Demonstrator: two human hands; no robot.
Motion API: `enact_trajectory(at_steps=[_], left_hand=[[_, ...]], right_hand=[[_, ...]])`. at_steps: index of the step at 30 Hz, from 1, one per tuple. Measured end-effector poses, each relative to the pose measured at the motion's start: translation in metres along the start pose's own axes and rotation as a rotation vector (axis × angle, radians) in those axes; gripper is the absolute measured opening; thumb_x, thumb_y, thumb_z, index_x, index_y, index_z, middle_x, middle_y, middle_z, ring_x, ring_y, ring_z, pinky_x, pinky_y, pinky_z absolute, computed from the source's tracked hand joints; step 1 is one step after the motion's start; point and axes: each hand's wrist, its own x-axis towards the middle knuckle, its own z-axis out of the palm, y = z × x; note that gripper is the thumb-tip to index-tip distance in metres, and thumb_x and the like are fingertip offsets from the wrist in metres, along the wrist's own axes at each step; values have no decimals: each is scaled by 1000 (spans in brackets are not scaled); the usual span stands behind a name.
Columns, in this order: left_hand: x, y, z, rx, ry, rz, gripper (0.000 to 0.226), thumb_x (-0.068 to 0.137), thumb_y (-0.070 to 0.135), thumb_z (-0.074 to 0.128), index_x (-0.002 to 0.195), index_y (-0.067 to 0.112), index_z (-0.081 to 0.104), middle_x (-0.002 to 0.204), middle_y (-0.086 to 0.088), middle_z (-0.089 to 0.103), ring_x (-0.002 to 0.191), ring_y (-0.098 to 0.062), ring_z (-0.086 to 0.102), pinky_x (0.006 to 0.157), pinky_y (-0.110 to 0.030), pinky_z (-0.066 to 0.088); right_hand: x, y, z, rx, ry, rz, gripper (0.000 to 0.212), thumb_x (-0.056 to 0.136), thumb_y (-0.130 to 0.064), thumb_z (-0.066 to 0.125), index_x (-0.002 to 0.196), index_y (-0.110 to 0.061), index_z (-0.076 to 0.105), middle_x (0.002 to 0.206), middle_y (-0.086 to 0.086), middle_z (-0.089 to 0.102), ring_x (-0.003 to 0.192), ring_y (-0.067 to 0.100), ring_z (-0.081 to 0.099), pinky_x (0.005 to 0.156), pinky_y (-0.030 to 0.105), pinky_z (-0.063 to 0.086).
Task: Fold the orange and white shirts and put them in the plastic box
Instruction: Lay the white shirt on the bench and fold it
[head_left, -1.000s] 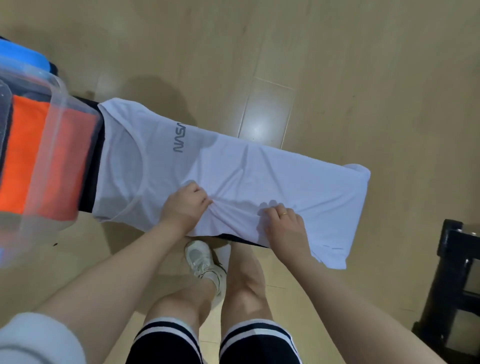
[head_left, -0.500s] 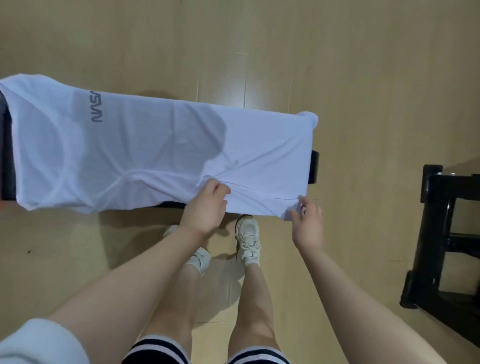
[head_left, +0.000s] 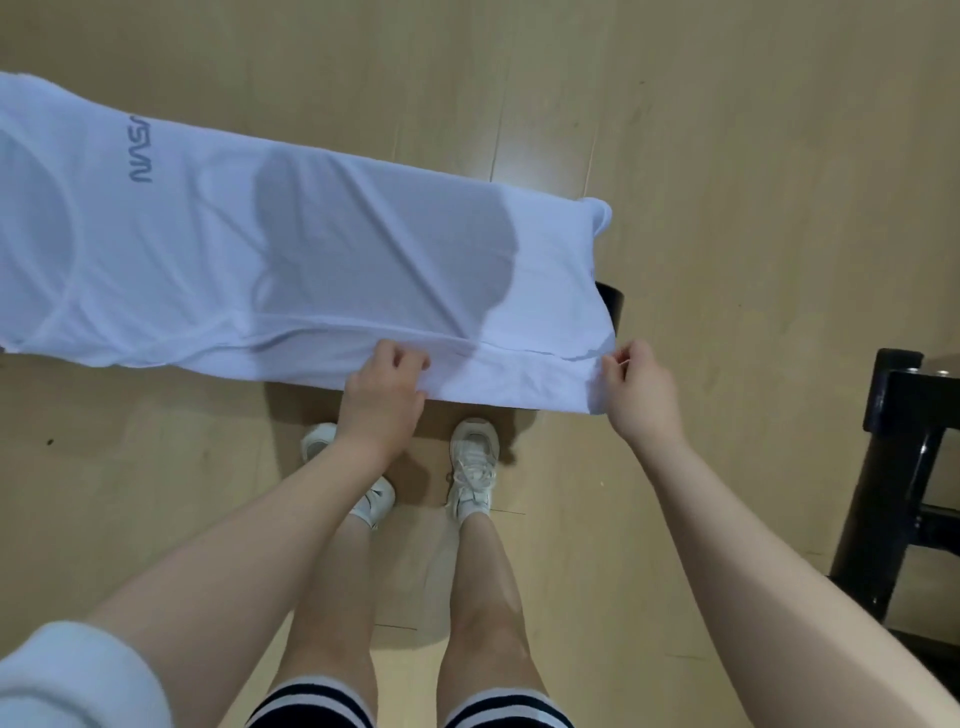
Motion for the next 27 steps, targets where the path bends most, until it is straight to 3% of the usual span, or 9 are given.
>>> enact_trajectory(at_steps=[3, 8, 10, 12, 14, 16, 19, 22, 27], left_hand=[[-4, -3, 0, -22, 56, -30, 28, 76, 4, 64, 104, 0, 62, 100, -25, 57, 81, -40, 60, 69, -43, 48], [-14, -36, -7, 27, 134, -152, 39, 78, 10, 50, 115, 3, 60, 124, -27, 55, 105, -47, 56, 82, -53, 48], [-17, -57, -10, 107, 83, -166, 45, 81, 17, 44, 123, 4, 56, 133, -27, 50, 112, -48, 54, 86, -55, 48], [-17, -76, -13, 136, 51, -168, 54, 84, 27, 39, 134, 6, 46, 144, -25, 37, 124, -47, 45, 97, -55, 41], [-13, -95, -16, 120, 4, -209, 62, 91, 35, 40, 146, 13, 22, 156, -17, 11, 141, -40, 19, 113, -48, 20], [-8, -115, -18, 122, 7, -266, 68, 95, 41, 38, 148, 19, 2, 158, -8, -9, 145, -30, -1, 117, -41, 5], [-3, -135, -29, 137, -19, -256, 72, 94, 44, 34, 147, 21, -10, 157, -2, -17, 145, -22, -9, 117, -36, -3], [-6, -141, -46, 151, -84, -155, 68, 94, 37, 36, 148, 19, -1, 158, -3, -11, 145, -24, 2, 117, -37, 6], [-2, -139, -112, 18, -134, -68, 51, 96, 26, 36, 144, 17, 24, 156, -3, 13, 134, -30, 30, 104, -42, 31]], right_hand=[[-3, -11, 12, -298, 43, -39, 28, 94, -25, 43, 115, -8, 49, 115, 13, 56, 112, 35, 48, 88, 40, 37], [-28, -43, 61, -397, 49, -633, 25, 85, -11, 54, 109, -6, 61, 119, 20, 59, 106, 41, 56, 85, 40, 44], [-36, -54, 84, -512, -95, -840, 34, 84, -13, 56, 117, -9, 58, 131, 20, 54, 118, 40, 52, 97, 46, 43], [-42, -63, 101, -632, -313, -934, 51, 90, -20, 51, 138, -12, 39, 150, 13, 33, 139, 34, 30, 113, 46, 22], [-40, -65, 109, -716, -395, -902, 61, 95, -31, 43, 147, -13, 16, 158, 6, 10, 146, 27, 8, 119, 44, 7], [-34, -64, 110, -808, -353, -784, 64, 98, -41, 29, 148, -16, -1, 158, -1, -8, 146, 21, -7, 119, 40, -2], [-36, -67, 109, -823, -330, -623, 64, 98, -44, 24, 148, -18, -7, 157, -4, -14, 145, 18, -13, 118, 38, -3], [-47, -87, 107, -884, -322, -568, 62, 97, -45, 24, 148, -16, 2, 159, -1, -8, 146, 21, -5, 118, 38, 3], [-59, -154, 100, -699, -175, -512, 55, 95, -41, 28, 140, -11, 31, 154, 13, 21, 140, 29, 23, 112, 37, 19]])
